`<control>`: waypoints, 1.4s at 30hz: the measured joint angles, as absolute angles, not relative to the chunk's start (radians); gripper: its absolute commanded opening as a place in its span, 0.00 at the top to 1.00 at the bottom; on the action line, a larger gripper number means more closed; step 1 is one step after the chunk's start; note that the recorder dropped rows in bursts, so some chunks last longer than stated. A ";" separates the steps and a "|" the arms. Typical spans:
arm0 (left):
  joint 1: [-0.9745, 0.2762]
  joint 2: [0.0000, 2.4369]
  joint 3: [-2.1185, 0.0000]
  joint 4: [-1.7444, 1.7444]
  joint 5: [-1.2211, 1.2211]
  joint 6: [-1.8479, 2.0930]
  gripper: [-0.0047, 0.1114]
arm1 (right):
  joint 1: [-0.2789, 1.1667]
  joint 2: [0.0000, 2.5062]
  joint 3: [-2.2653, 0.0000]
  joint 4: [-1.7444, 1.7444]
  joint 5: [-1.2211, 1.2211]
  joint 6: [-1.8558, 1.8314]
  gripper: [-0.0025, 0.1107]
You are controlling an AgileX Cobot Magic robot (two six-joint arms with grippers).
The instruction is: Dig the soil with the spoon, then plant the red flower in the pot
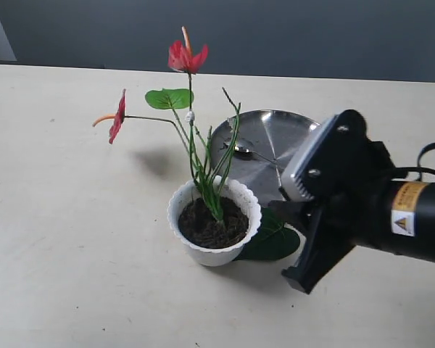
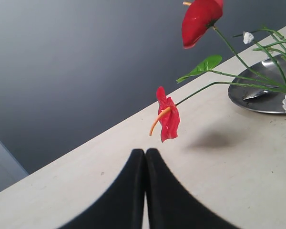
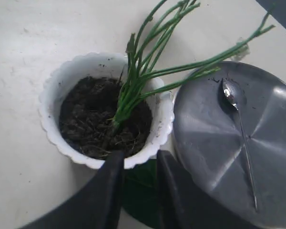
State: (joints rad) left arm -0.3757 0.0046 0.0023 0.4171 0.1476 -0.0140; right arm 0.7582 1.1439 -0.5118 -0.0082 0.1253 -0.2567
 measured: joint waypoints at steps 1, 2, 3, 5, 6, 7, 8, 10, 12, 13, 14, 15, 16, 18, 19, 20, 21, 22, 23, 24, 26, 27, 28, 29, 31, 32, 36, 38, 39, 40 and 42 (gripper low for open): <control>-0.376 0.005 0.002 0.417 0.148 -0.014 0.95 | 0.758 1.104 -0.500 0.000 0.140 -0.243 0.77; -0.376 0.005 0.002 0.417 0.148 -0.014 0.95 | 0.758 1.022 -0.485 0.000 0.158 -0.205 0.77; -0.376 0.005 0.002 0.417 0.148 -0.014 0.95 | 0.758 0.984 -0.481 0.006 0.170 -0.182 0.77; -0.376 0.005 0.002 0.417 0.148 -0.014 0.95 | 0.758 0.868 -0.479 0.008 0.226 -0.085 0.77; -0.376 0.005 0.002 0.417 0.148 -0.014 0.95 | 0.758 0.836 -0.479 0.011 0.255 -0.046 0.76; -0.376 0.005 0.002 0.417 0.148 -0.014 0.95 | 0.758 0.796 -0.479 0.011 0.289 0.016 0.76; -0.376 0.005 0.002 0.417 0.148 -0.014 0.95 | 0.758 0.763 -0.479 0.014 0.332 0.088 0.76; -0.376 0.005 0.002 0.417 0.148 -0.014 0.95 | 0.758 0.697 -0.479 0.021 0.401 0.255 0.76; -0.376 0.005 0.002 0.417 0.148 -0.014 0.95 | 0.758 0.642 -0.479 -0.014 0.426 0.311 0.76; -0.376 0.005 0.002 0.417 0.148 -0.014 0.95 | 0.758 0.621 -0.479 -0.036 0.434 0.323 0.76; -0.376 0.005 0.002 0.417 0.148 -0.014 0.95 | 0.758 0.602 -0.479 -0.062 0.440 0.331 0.76; -0.376 0.005 0.002 0.417 0.148 -0.014 0.95 | 0.758 0.589 -0.479 -0.083 0.448 0.334 0.76; -0.376 0.005 0.002 0.417 0.148 -0.014 0.95 | 0.758 0.574 -0.479 -0.107 0.458 0.337 0.76; -0.376 0.005 0.002 0.417 0.148 -0.014 0.95 | 0.758 0.548 -0.479 -0.136 0.472 0.341 0.76; -0.376 0.005 0.002 0.417 0.148 -0.014 0.95 | 0.758 0.538 -0.479 -0.142 0.478 0.341 0.76; -0.376 0.005 0.002 0.417 0.148 -0.014 0.95 | 0.758 0.532 -0.479 -0.145 0.483 0.343 0.76; -0.376 0.005 0.002 0.417 0.148 -0.014 0.95 | 0.758 0.528 -0.479 -0.148 0.484 0.343 0.76; -0.376 0.005 0.002 0.417 0.148 -0.014 0.95 | 0.758 0.526 -0.479 -0.149 0.487 0.343 0.76; -0.376 0.005 0.002 0.417 0.148 -0.014 0.95 | 0.758 0.525 -0.479 -0.145 0.487 0.344 0.76; -0.376 0.005 0.002 0.417 0.148 -0.014 0.95 | 0.758 0.524 -0.479 -0.136 0.488 0.344 0.76; -0.376 0.005 0.002 0.417 0.148 -0.014 0.95 | 0.758 0.524 -0.479 -0.109 0.488 0.345 0.76; -0.376 0.005 0.002 0.417 0.148 -0.014 0.95 | 0.758 0.524 -0.479 -0.103 0.488 0.345 0.76; -0.376 0.005 0.002 0.417 0.148 -0.014 0.95 | 0.758 0.524 -0.479 -0.103 0.488 0.345 0.76; -0.376 0.005 0.002 0.417 0.148 -0.014 0.95 | 0.758 0.522 -0.479 -0.106 0.488 0.345 0.76; -0.376 0.005 0.002 0.417 0.148 -0.014 0.95 | 0.758 0.522 -0.479 -0.132 0.484 0.351 0.76; -0.376 0.005 0.002 0.417 0.148 -0.014 0.95 | 0.758 0.520 -0.479 -0.153 0.480 0.360 0.76; -0.376 0.005 0.002 0.417 0.148 -0.014 0.95 | 0.758 0.520 -0.479 -0.268 0.459 0.423 0.76; -0.376 0.005 0.002 0.417 0.148 -0.014 0.95 | 0.758 0.520 -0.479 -0.346 0.459 0.488 0.76; -0.376 0.005 0.002 0.417 0.148 -0.014 0.95 | 0.758 0.519 -0.479 -0.389 0.459 0.528 0.76; -0.376 0.005 0.002 0.417 0.148 -0.014 0.95 | 0.758 0.518 -0.477 -0.424 0.462 0.563 0.76; -0.376 0.005 0.002 0.417 0.148 -0.014 0.95 | 0.758 0.495 -0.458 -0.470 0.459 0.601 0.76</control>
